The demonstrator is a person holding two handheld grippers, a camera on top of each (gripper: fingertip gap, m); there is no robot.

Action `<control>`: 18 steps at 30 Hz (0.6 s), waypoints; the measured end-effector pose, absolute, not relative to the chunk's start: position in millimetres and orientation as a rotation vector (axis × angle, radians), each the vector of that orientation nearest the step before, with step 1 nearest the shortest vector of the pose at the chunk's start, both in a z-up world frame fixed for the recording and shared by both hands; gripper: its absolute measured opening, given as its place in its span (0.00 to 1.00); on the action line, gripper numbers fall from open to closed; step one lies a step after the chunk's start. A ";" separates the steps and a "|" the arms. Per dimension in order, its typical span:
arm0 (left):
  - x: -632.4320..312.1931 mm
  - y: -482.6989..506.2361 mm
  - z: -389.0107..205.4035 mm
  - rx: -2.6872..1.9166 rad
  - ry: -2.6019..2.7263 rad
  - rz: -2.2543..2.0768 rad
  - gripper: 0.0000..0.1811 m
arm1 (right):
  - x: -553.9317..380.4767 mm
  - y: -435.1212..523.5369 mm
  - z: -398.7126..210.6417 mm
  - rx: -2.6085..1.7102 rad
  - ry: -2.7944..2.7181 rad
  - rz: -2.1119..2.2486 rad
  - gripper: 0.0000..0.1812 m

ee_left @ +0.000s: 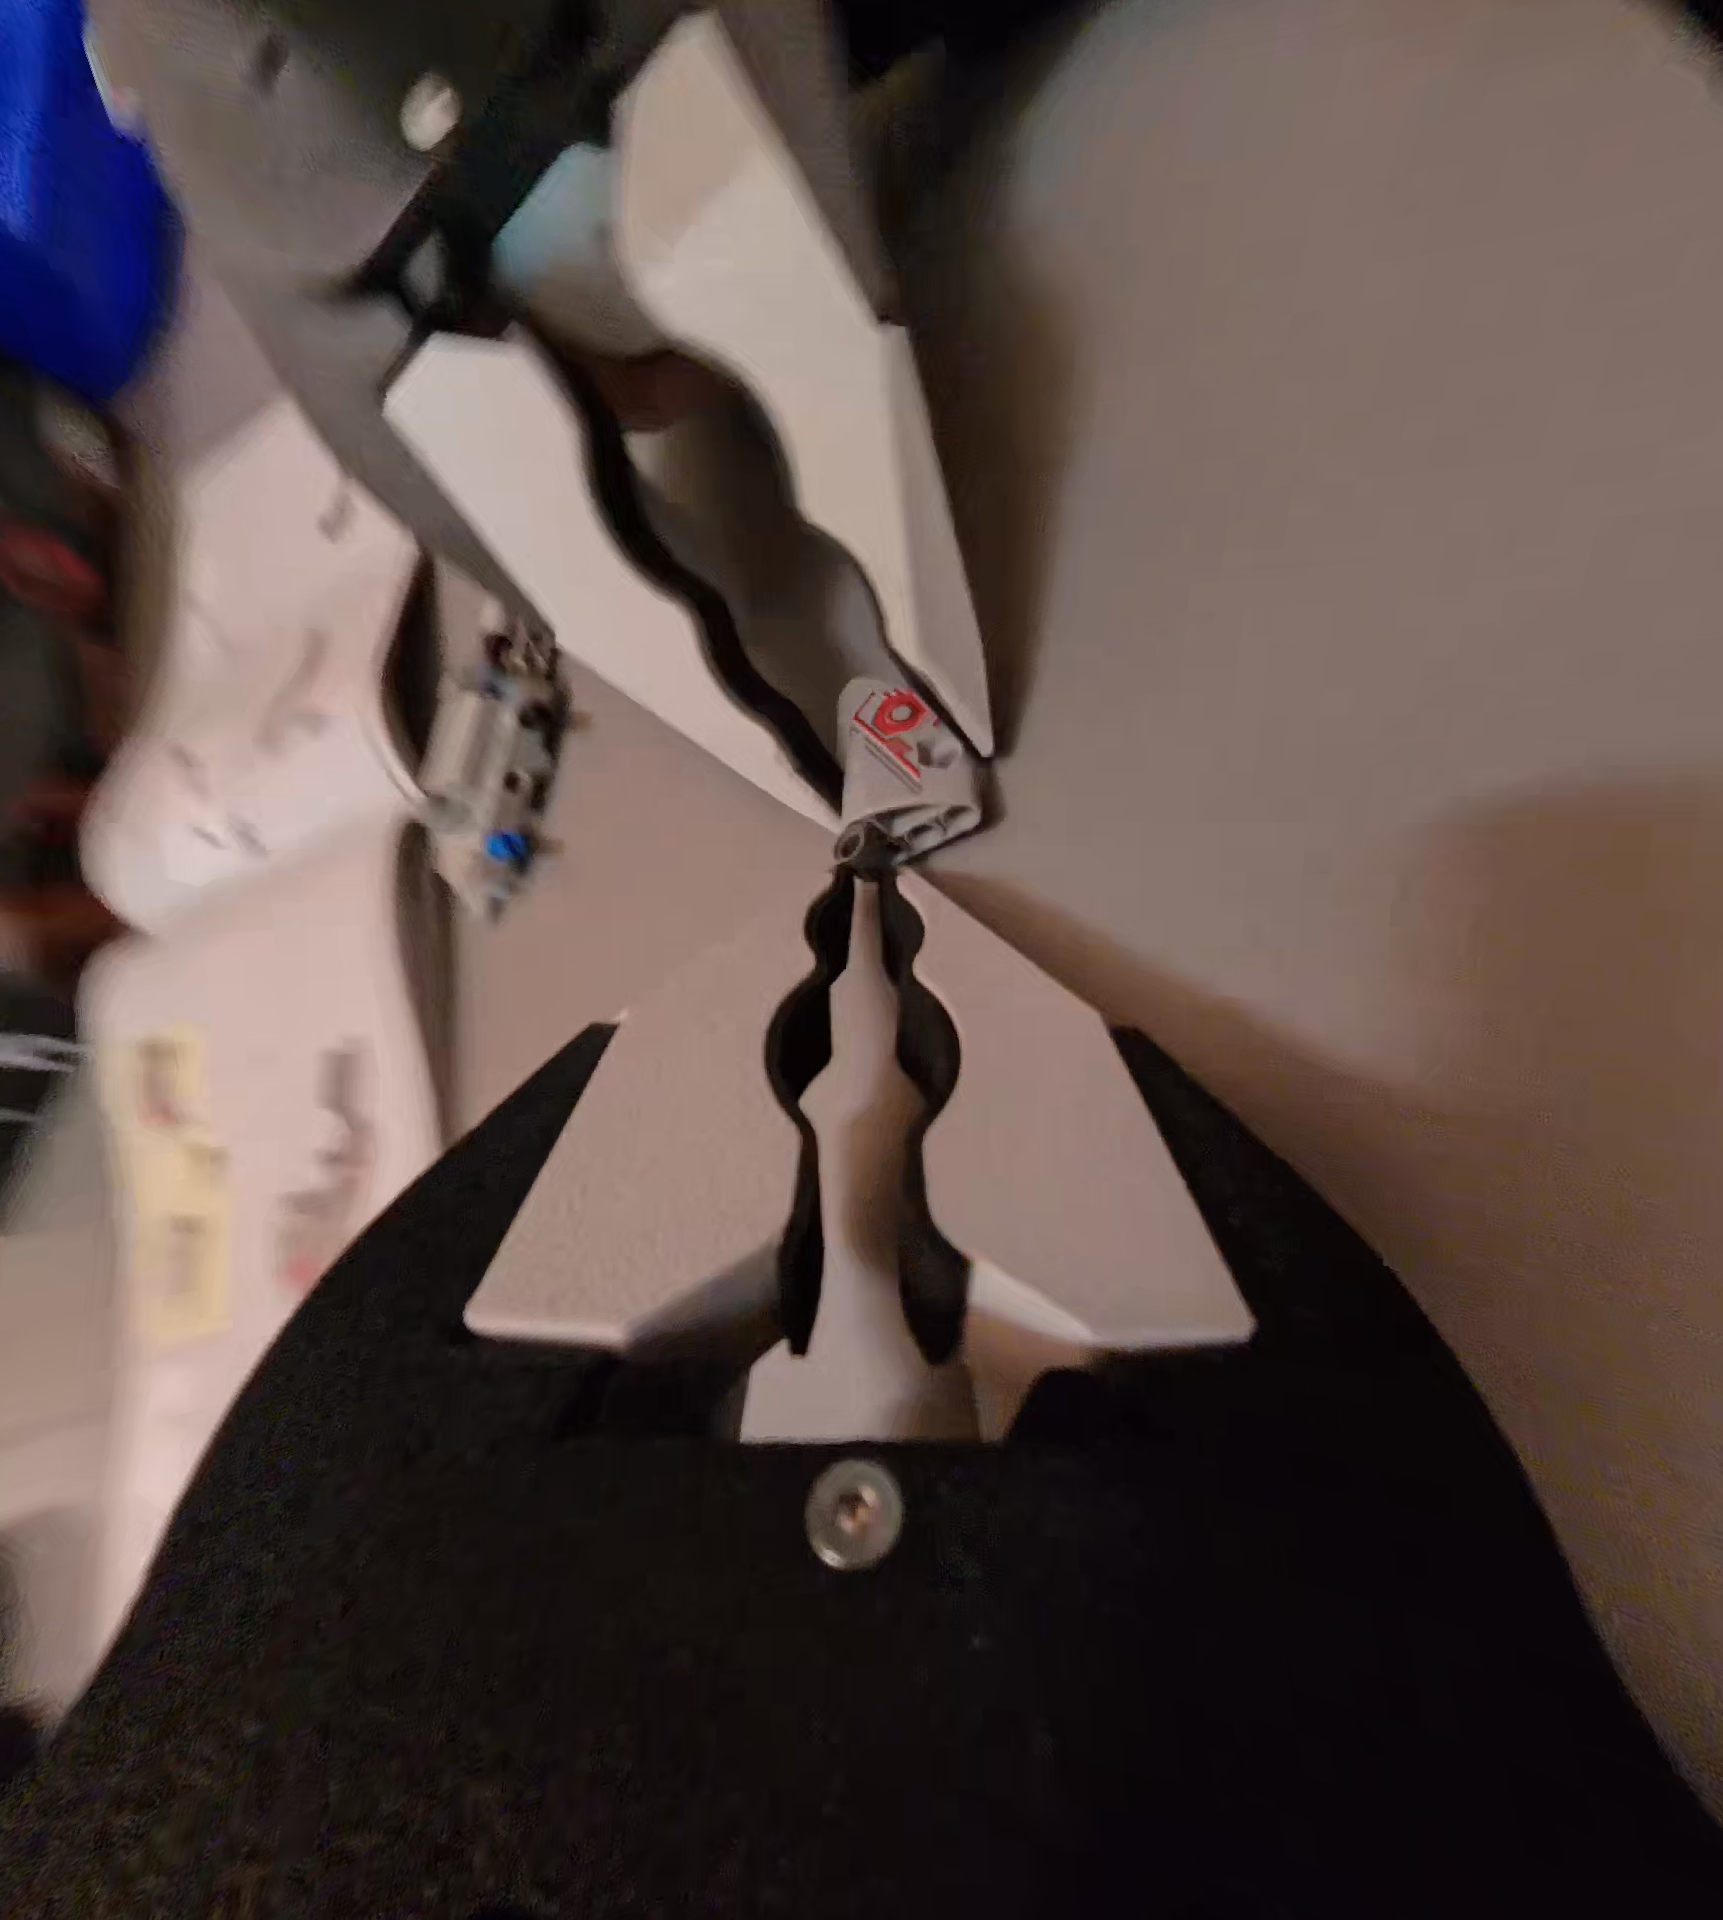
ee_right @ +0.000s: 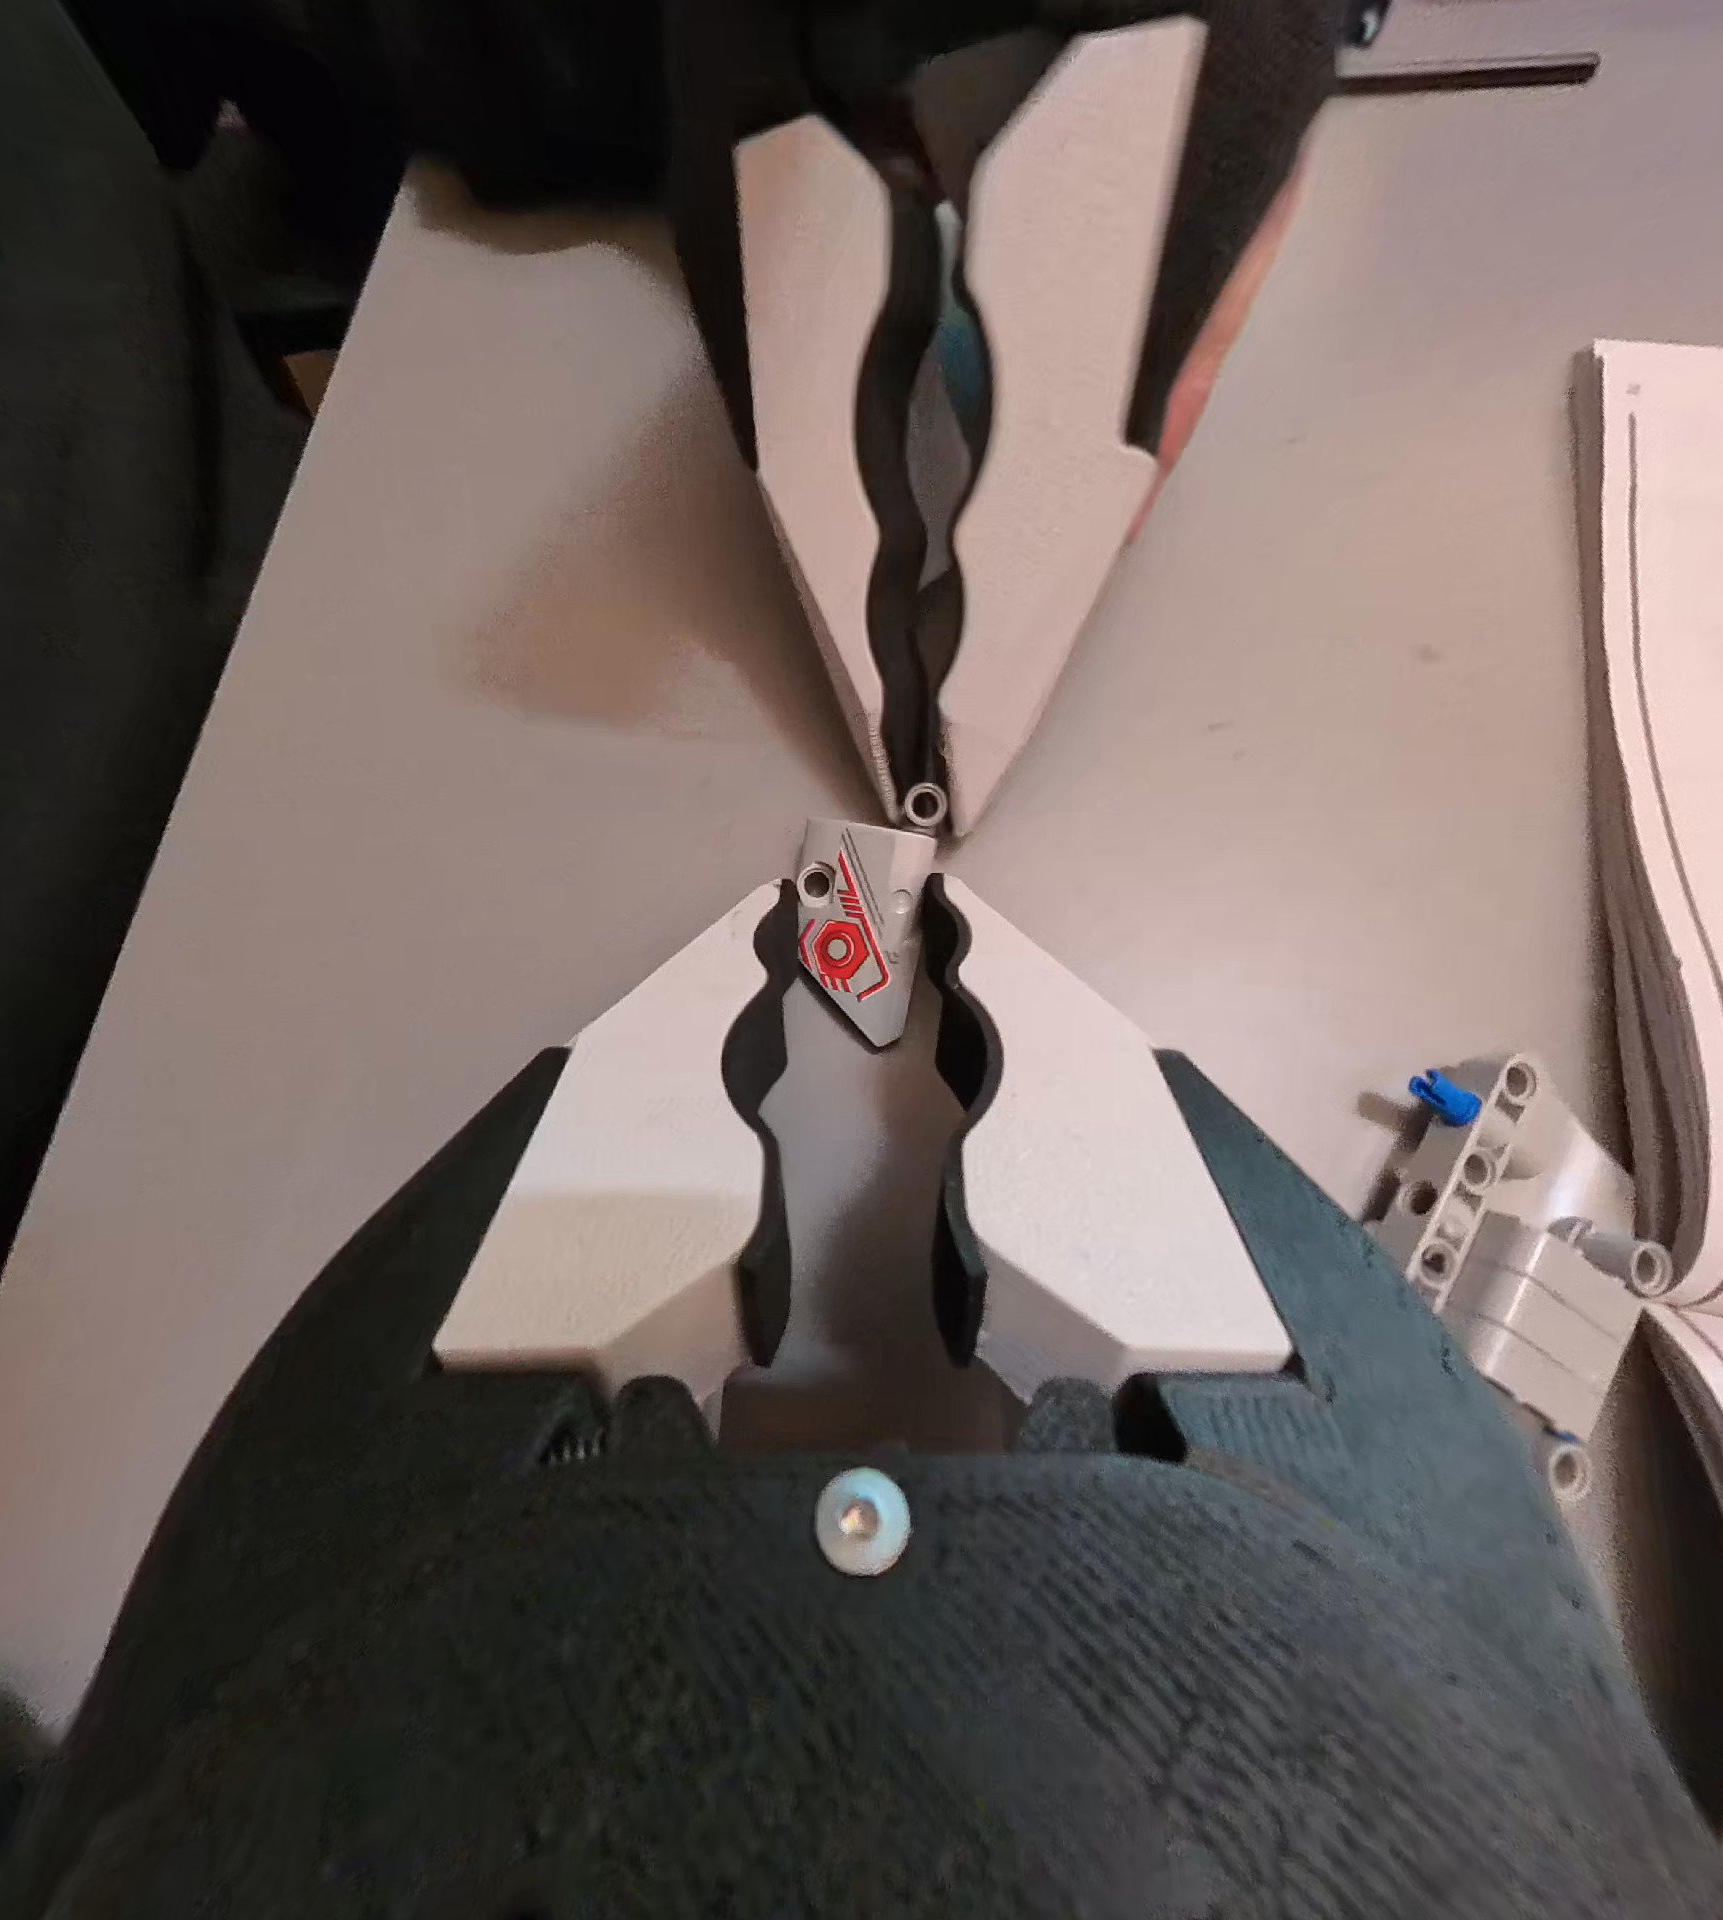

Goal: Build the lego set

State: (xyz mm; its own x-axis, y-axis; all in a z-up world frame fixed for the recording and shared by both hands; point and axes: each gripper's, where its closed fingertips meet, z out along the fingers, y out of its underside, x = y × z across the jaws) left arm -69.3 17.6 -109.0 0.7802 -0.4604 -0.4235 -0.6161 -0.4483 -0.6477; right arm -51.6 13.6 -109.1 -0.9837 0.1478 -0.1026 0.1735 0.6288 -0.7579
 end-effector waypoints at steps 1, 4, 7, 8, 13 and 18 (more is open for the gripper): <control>-72.9 18.4 -109.2 -2.083 0.918 0.409 0.00 | -51.5 14.6 -108.8 0.306 2.782 -1.307 0.13; -75.7 23.3 -110.6 -1.980 1.219 0.841 0.00 | -50.0 17.2 -106.9 0.409 2.677 -1.297 0.12; -76.5 26.4 -110.2 -1.879 1.352 1.071 0.00 | -44.6 19.5 -105.1 0.428 2.610 -1.290 0.12; -76.7 26.6 -110.1 -1.882 1.316 1.051 0.00 | -44.7 19.7 -105.0 0.433 2.606 -1.291 0.12; -80.0 18.9 -106.1 -2.144 0.662 0.306 0.07 | -43.4 19.1 -106.4 0.399 2.652 -1.291 0.12; -62.6 16.7 -86.6 -2.102 0.367 -0.214 0.08 | -43.1 16.7 -107.9 0.327 2.728 -1.298 0.12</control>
